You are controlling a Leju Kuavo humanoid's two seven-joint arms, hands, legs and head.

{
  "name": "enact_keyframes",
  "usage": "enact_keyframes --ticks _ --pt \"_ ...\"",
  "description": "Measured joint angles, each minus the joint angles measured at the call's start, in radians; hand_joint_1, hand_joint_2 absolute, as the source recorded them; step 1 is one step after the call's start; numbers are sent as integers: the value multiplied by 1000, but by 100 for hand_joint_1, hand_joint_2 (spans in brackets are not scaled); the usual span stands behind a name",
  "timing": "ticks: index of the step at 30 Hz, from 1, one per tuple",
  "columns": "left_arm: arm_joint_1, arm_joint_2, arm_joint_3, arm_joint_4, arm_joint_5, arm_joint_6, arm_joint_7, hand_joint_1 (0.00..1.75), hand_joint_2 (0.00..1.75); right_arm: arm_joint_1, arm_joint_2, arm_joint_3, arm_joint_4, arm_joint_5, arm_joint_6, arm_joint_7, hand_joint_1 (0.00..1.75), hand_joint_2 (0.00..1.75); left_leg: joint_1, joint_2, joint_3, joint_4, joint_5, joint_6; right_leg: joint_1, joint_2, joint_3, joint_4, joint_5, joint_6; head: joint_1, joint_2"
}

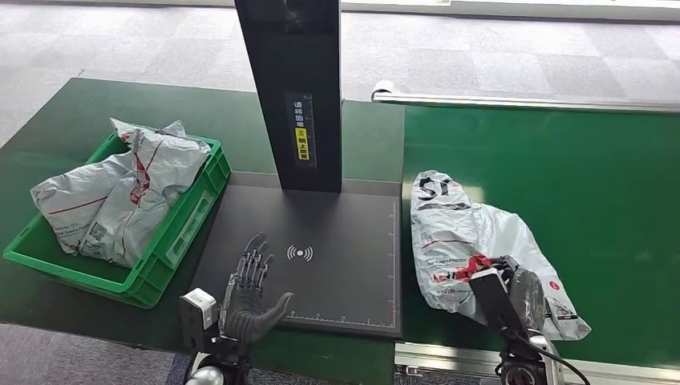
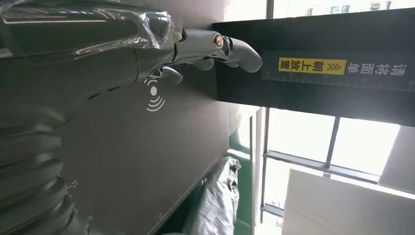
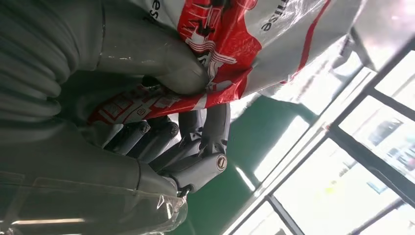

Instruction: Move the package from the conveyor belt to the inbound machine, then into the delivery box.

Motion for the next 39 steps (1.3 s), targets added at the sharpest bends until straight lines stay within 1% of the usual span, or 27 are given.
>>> enact_keyframes --ticks 4,9,15,19,24,27,30,34,39 --pt "6 0 8 -15 -6 2 -8 0 175 31 -6 26 -152 -46 -2 -34 175 175 0 0 0 0 0 0 0 0 0 0 0 0 0 0" --pt "11 0 14 -29 -21 3 -20 0 175 51 -18 81 -285 -71 3 -55 175 175 0 0 0 0 0 0 0 0 0 0 0 0 0 0" --pt "11 6 24 -48 -37 19 -35 0 175 26 -36 195 -347 -80 92 -60 175 175 0 0 0 0 0 0 0 0 1 0 0 0 0 0" --pt "1 8 41 -64 -46 32 -36 0 175 -44 -48 304 -332 -91 173 -33 175 175 0 1 1 0 0 0 0 1 1 0 0 0 0 0" --pt "-14 10 67 -79 -57 37 -33 0 175 -133 -58 434 -265 -113 211 -3 175 175 0 1 1 0 1 0 0 0 1 0 0 0 0 0" --pt "-18 11 77 -83 -58 38 -33 0 175 -154 -63 472 -243 -121 215 -1 175 175 0 0 1 0 1 0 0 0 1 0 0 0 0 0" --pt "-21 12 85 -86 -64 47 -33 0 175 -174 -69 503 -217 -144 239 0 175 175 0 1 0 0 0 0 0 1 1 0 0 0 0 0" --pt "-23 15 102 -102 -68 66 -33 0 175 -217 -69 569 -134 -181 270 -2 175 175 0 1 1 0 1 0 0 1 1 0 0 0 0 0" --pt "-21 16 118 -124 -68 73 -31 0 175 -255 -65 637 -42 -212 276 -6 175 175 0 0 1 0 1 0 1 0 1 0 0 0 0 0"
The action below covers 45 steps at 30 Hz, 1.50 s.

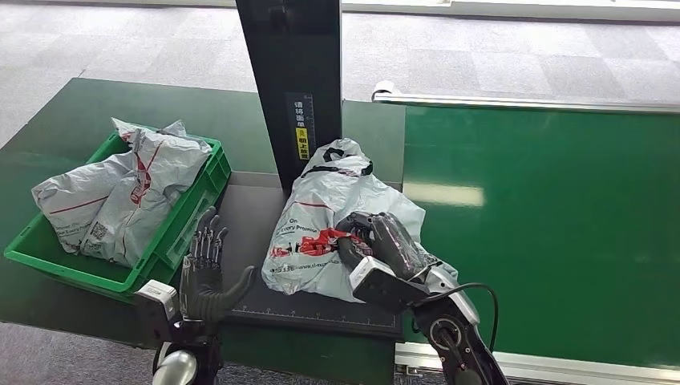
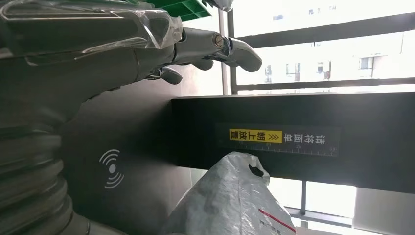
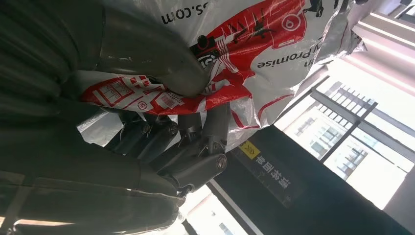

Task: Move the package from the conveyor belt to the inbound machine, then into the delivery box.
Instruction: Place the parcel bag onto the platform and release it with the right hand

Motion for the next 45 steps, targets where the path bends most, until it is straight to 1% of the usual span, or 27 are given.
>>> enact_keyframes --ticks 1,5,9,11,15,20,22,24,27,31,33,35,38,42,45 --pt "0 0 3 -2 0 0 0 0 175 -5 1 7 11 -3 0 -1 175 175 0 0 0 0 0 0 0 0 0 0 0 0 0 0" --pt "2 1 13 -12 0 2 1 0 175 -28 1 37 62 -37 27 -1 1 175 0 0 0 0 0 0 0 0 0 0 0 0 0 0" --pt "6 1 21 -25 -2 8 7 0 175 -52 12 65 148 -113 77 2 0 175 0 0 0 0 0 0 0 0 0 0 0 0 0 0" --pt "9 1 26 -30 -4 13 14 0 175 -62 20 70 201 -183 118 -12 0 175 0 0 0 0 0 0 0 0 0 0 0 0 0 0" --pt "14 1 40 -34 -11 23 32 0 175 -80 33 64 298 -356 222 -67 0 175 0 0 0 0 0 0 0 0 0 0 0 0 0 0" --pt "15 1 58 -36 -50 69 45 0 175 -89 39 7 361 -601 360 -154 0 175 0 0 0 0 0 0 0 0 0 0 0 0 0 0" --pt "14 5 69 -42 -86 95 46 0 175 -86 39 -26 364 -688 391 -177 0 175 0 0 0 0 0 0 0 0 -1 0 0 0 0 0" --pt "14 10 82 -50 -118 111 46 0 175 -79 36 -63 356 -739 399 -185 0 175 0 0 0 0 0 0 0 0 -1 0 0 0 0 0" --pt "14 17 96 -63 -151 129 45 0 175 -63 29 -106 334 -755 391 -186 0 175 0 0 0 0 0 0 0 0 -1 0 0 0 0 0" --pt "14 32 108 -91 -240 174 30 0 175 -28 18 -156 283 -749 347 -184 0 175 0 0 0 0 0 0 0 0 -1 0 0 0 0 0" --pt "16 43 110 -115 -282 167 14 0 175 4 10 -192 245 -745 331 -175 0 175 0 0 0 0 0 0 0 0 -1 0 0 0 0 0" --pt "18 51 101 -145 -320 138 -3 0 175 47 7 -235 208 -739 323 -166 0 175 0 -1 -1 0 0 0 0 0 -1 0 0 0 0 0" --pt "21 60 59 -185 -399 100 -11 0 175 107 6 -294 176 -724 322 -169 0 175 -1 -1 -1 0 -1 0 -1 -1 -2 0 0 0 0 0" --pt "21 64 -45 -216 -513 88 0 0 175 159 12 -339 170 -702 326 -188 0 175 -1 -1 -1 0 -1 0 -1 -1 -2 0 0 0 0 0" --pt "20 69 -115 -226 -536 87 4 0 175 180 16 -358 170 -696 327 -194 0 175 -1 -1 -1 0 -1 0 -1 0 -2 0 0 0 0 0"
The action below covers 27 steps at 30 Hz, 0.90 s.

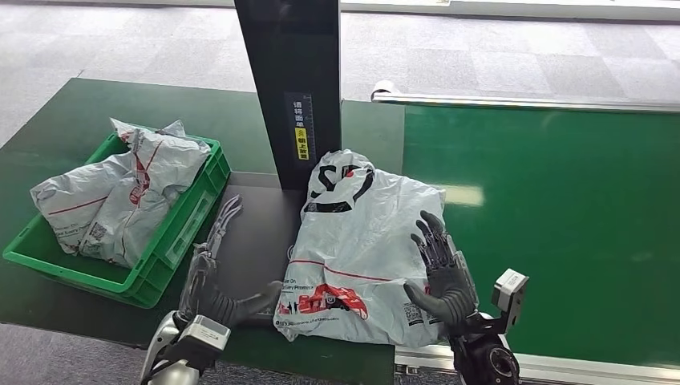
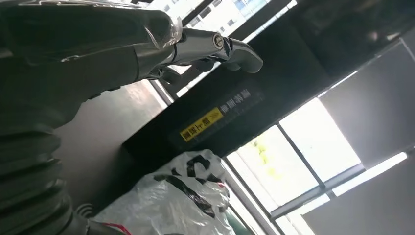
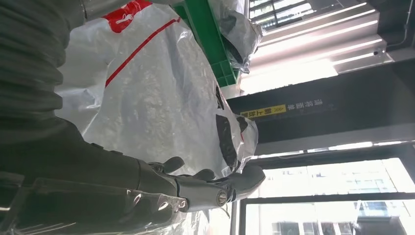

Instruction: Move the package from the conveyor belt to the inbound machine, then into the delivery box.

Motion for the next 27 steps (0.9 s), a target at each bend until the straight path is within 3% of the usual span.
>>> enact_keyframes --ticks 14,23,27 --pt "-13 53 -226 28 -121 -53 30 0 175 68 13 -33 -69 -6 9 -4 0 175 0 0 0 0 0 0 0 0 0 0 0 0 0 0" --pt "-23 76 -271 63 -130 -49 33 0 175 74 16 -39 -83 -6 10 -3 0 175 0 0 0 0 0 0 0 0 0 0 0 0 0 0" --pt "-36 84 -284 89 -207 -14 66 0 175 74 17 -41 -85 -6 14 -2 0 175 0 0 0 0 0 0 0 0 0 0 0 0 0 0"
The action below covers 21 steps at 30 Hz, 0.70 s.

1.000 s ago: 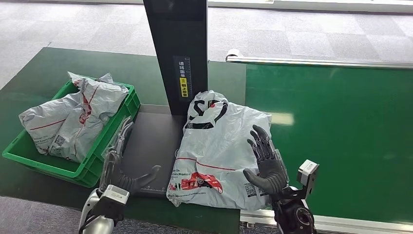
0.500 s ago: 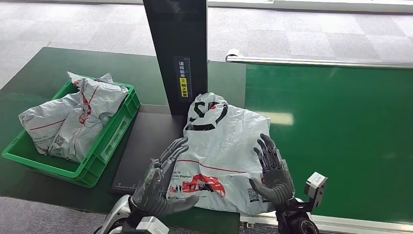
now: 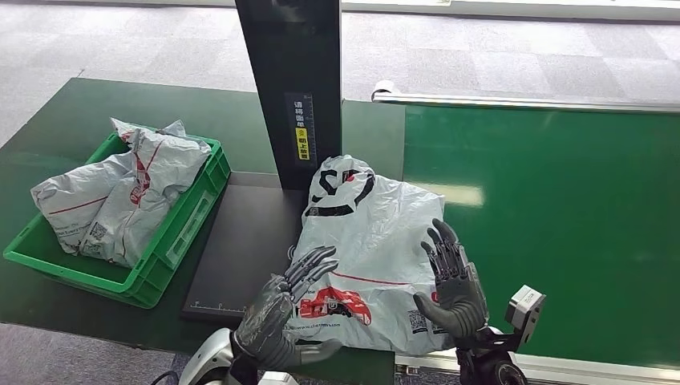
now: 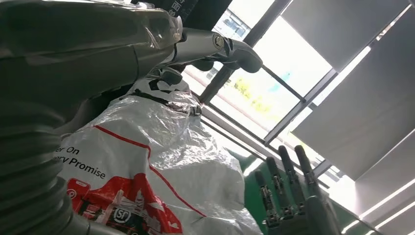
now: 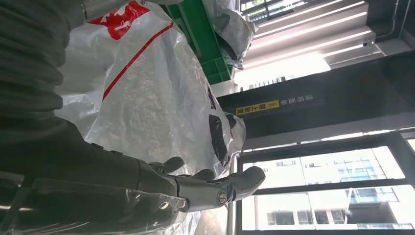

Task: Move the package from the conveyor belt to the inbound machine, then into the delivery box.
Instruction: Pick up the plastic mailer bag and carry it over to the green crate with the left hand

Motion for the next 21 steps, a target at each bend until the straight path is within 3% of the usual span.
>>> enact_keyframes --ticks 9,14,21 --pt "-86 10 -51 180 -320 173 139 0 175 9 12 0 -58 21 5 13 0 175 0 0 0 0 0 0 0 0 0 0 0 0 0 0" --pt "-146 6 -54 297 -400 185 178 0 175 30 13 -1 -147 102 -47 14 0 175 0 0 0 0 0 0 0 0 0 0 0 0 0 0" --pt "-235 -18 -60 460 -453 205 203 0 175 36 11 -1 -211 117 -65 14 0 175 0 0 0 0 0 0 0 0 0 0 0 0 0 0"
